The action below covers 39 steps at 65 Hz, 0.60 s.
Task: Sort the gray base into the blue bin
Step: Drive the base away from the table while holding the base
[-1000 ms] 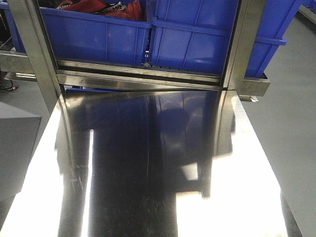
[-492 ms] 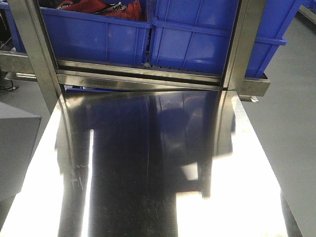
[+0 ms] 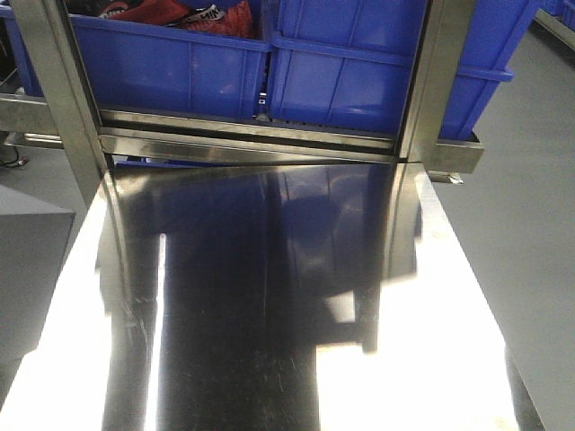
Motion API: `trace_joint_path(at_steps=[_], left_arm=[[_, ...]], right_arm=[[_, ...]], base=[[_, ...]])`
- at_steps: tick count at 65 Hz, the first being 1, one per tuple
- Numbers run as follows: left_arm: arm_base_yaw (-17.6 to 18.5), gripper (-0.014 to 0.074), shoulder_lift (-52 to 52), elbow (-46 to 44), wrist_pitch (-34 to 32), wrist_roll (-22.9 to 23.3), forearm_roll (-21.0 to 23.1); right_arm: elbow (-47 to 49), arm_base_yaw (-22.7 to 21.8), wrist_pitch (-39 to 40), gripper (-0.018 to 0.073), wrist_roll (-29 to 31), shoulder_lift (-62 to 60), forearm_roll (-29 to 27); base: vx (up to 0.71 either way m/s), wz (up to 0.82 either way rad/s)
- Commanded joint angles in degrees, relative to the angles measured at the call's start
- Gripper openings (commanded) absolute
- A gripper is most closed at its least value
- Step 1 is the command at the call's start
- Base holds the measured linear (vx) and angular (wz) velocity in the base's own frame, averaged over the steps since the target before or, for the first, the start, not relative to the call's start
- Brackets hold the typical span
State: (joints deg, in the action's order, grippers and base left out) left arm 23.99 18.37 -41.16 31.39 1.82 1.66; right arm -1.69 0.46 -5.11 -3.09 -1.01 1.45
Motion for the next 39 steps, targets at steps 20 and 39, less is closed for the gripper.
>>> trace_joint_path(at_steps=[20, 39], left_arm=[[0.1, 0.0150, 0.7, -1.6, -6.0, 0.7, 0.8], [0.1, 0.0150, 0.7, -1.6, -6.0, 0.7, 0.8]], right_arm=[[-0.1, -0.2, 4.2, -0.0004, 0.4, -0.4, 0.4], [-0.1, -0.2, 4.2, -0.0004, 0.4, -0.4, 0.4]], base=[[-0.14, -0.31], [-0.19, -0.68]])
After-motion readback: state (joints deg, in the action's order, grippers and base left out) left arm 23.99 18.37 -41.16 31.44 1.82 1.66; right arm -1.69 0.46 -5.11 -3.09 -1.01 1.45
